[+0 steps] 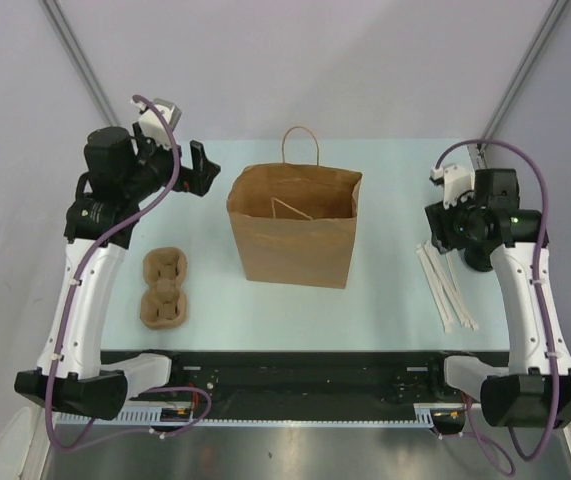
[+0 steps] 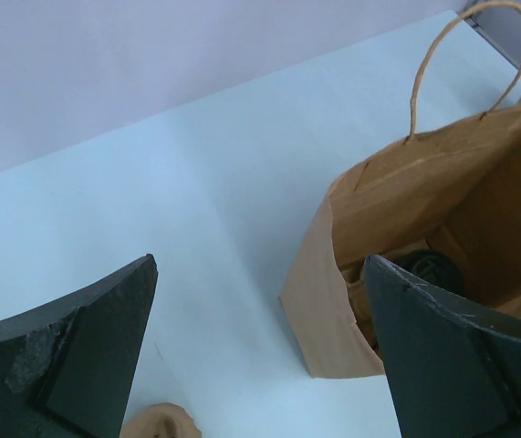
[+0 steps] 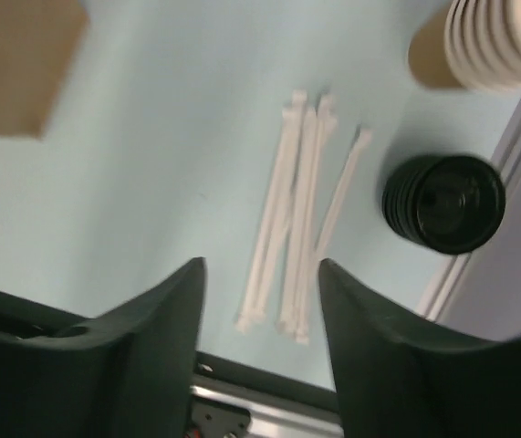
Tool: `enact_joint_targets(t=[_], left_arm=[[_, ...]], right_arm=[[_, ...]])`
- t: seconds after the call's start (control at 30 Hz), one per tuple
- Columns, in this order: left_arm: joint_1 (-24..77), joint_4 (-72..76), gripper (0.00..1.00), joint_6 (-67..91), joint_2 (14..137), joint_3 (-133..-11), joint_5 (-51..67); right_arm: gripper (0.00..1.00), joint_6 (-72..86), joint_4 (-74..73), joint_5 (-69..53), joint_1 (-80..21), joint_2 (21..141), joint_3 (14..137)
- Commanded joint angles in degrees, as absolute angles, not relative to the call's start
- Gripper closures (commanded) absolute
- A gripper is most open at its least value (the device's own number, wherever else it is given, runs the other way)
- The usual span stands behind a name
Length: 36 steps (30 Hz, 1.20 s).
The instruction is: Pack the takeout coffee
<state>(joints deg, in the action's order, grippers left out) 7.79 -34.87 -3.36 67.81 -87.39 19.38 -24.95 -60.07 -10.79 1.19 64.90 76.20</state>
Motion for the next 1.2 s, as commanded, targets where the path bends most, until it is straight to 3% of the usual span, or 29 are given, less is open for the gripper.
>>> enact_joint_targets(t=[0.0,0.27,0.43,1.17], left_arm=[[7.5,-33.3,0.01,-1.5,66.5,-84.7,23.0],[7.6,-32.6,0.00,-0.4,66.4,-81.7,23.9],[7.5,-32.9,0.00,-1.0,67.2,-81.6,23.3],[7.5,-36.7,0.01,-3.4,68.5,-82.4,22.1]], right_arm=[[0.50,-33.7,-60.7,-5.3,5.1,66.9,69.3],[0.68,-35.5,-49.4,-2.1,11.8,75.6,63.6],[0.72,-31.6,-42.2,-0.8,11.8,82.4,63.2],[0.63,-30.1,-33.1,-8.9,16.3,99.6,62.8]])
